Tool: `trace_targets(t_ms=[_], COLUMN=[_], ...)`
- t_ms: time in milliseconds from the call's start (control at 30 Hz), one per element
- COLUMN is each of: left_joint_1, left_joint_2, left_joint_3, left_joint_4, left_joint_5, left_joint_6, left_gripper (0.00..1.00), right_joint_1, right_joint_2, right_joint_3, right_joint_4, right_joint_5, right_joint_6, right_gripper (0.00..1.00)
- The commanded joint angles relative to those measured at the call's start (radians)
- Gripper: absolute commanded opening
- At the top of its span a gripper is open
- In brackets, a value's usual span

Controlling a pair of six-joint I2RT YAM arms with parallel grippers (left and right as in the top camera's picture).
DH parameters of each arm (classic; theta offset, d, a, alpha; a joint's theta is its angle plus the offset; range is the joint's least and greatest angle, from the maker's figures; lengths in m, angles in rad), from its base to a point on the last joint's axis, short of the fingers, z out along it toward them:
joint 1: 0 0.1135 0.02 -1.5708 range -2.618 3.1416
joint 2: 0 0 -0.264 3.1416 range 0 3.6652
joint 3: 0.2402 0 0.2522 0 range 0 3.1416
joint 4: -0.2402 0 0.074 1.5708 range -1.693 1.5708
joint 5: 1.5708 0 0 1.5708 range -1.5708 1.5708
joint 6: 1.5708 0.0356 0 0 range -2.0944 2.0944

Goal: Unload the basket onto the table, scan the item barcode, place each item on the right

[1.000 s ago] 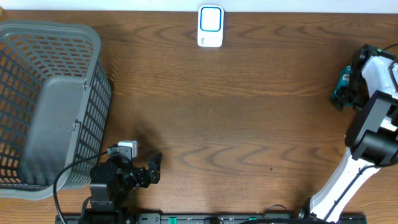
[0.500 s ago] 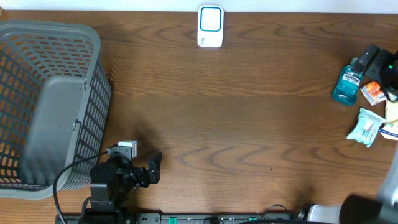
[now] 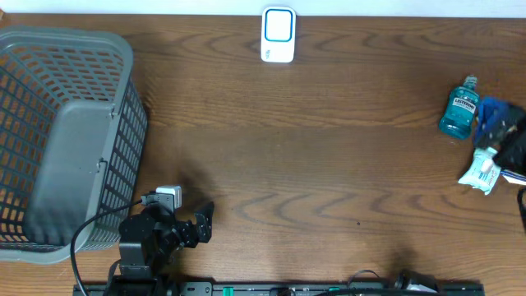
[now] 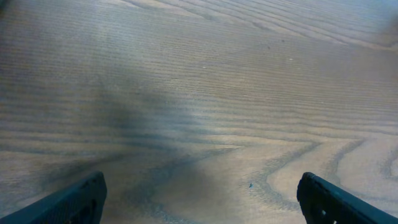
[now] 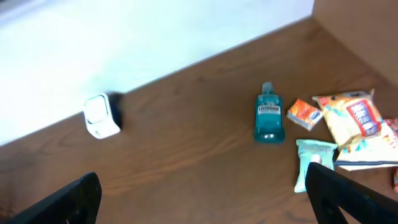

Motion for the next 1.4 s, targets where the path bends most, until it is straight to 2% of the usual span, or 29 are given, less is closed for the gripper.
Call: trace_targets(t_ms=[0, 200, 367, 567, 867, 1133, 1367], left_joint_1=[0.003, 0.003, 0.003, 0.003, 0.003, 0.003, 0.003], left_joint_2=[-0.002, -0.002, -0.002, -0.002, -0.002, -0.002, -0.002], left_joint_3=[-0.010, -0.010, -0.010, -0.010, -0.010, -0.010, -0.010], left_joint_4=[-0.011, -0.011, -0.011, -0.011, -0.011, -0.011, -0.011], left_joint_5=[-0.006, -0.006, -0.006, -0.006, -0.006, -0.006, -0.006], left_joint_6=[-0.005, -0.005, -0.005, -0.005, -0.005, -0.005, -0.005], left_gripper=[0.98, 0.98, 0.98, 0.98, 0.98, 0.98, 0.98], right_joint_1=[0.003, 0.003, 0.003, 0.003, 0.035, 0.214, 0.314], right_joint_2=[-0.063, -0.131, -0.167, -0.285, -0.582, -0.814, -0.970], right_joint_3=[0.005, 0.005, 0.003, -0.103, -0.522, -0.982, -1.335], right_joint_4=[-0.001, -0.018, -0.102, -0.055, 0.261, 0.728, 1.028], right_joint_5=[-0.013, -0.013, -0.013, 0.002, 0.001, 0.003, 0.014], right_joint_6=[-0.015, -0.015, -0.015, -0.016, -0.016, -0.051, -0.083], right_gripper=[0.99, 0.99, 0.99, 0.99, 0.99, 0.99, 0.99])
